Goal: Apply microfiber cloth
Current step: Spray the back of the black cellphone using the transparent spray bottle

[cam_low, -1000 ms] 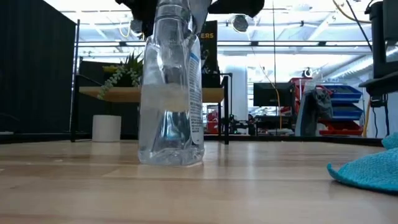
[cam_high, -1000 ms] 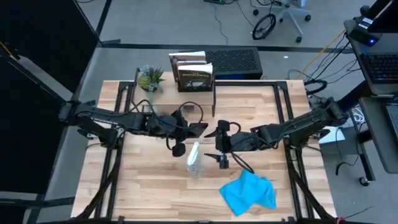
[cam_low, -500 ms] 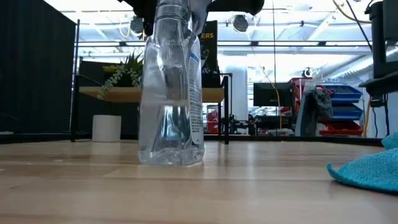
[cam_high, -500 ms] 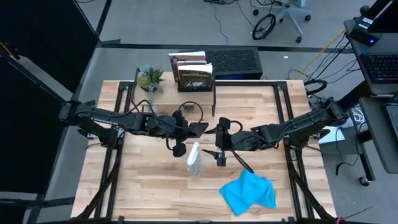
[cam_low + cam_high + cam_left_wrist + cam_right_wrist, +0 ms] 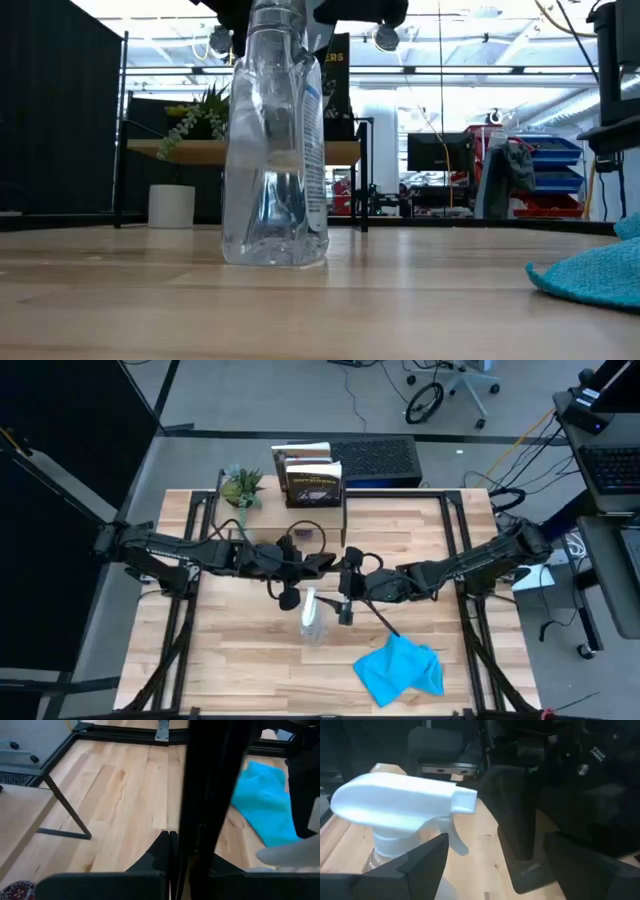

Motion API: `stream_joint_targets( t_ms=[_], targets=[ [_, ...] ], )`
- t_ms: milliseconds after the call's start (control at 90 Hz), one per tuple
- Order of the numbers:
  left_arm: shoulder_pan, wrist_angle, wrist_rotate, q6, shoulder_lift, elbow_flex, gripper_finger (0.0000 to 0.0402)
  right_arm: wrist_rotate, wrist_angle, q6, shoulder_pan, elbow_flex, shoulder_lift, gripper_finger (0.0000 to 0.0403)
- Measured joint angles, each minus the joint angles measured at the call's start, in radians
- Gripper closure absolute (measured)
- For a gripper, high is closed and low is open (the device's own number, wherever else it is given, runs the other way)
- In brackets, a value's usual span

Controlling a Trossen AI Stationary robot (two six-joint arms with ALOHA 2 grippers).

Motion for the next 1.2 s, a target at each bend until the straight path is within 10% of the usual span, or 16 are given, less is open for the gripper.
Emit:
stream_joint_targets(
  t_ms=[467,1200],
  targets=[
    [-0.002,0.000,0.016,0.010,-0.002,0.000,0.0395,0.000,-0.172,0.068,0.112,-0.001,-0.040,0.0094],
    [0.000,-0.002,0.019,0.013,-0.002,0.000,0.0395,0.131,0.101,0.097,0.144,-0.001,0.110,0.0027]
  ],
)
